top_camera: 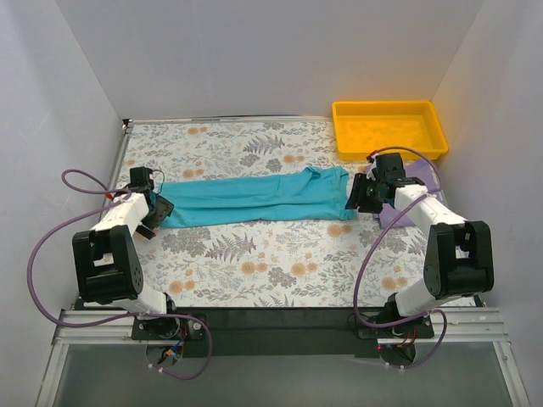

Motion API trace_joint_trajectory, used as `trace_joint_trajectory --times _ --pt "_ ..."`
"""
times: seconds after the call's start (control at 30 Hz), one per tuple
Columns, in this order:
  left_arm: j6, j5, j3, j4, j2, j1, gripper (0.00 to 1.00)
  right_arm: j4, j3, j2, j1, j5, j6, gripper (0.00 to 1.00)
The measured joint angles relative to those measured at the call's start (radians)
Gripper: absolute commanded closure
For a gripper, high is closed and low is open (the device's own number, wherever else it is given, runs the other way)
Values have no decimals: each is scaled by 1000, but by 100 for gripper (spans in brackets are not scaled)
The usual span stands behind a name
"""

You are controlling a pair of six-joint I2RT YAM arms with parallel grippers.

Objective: Fold and stack the t-shirts
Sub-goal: Fold the tshirt

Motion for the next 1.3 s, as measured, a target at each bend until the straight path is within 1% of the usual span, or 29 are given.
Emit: trace_joint_trajectory --times 0.17,0.27,0.7,0.83,0.93,1.1,1.3 --pt "14 12 0 39 12 0 40 13 -10 2 -11 -2 20 54" --pt "20 15 0 45 26 0 41 35 -24 6 -22 -9 32 54" --pt "42 16 -36 68 32 0 51 110 -72 86 -35 -75 100 54" --pt "46 16 -37 70 32 0 51 127 -72 96 -37 -82 107 55" --pt "47 16 -36 63 28 0 48 131 -72 96 -37 -84 113 55" --pt "56 14 -16 45 5 0 48 132 -74 96 -37 -84 117 56" --pt "80 19 34 47 6 0 54 138 -81 96 -37 -84 117 56"
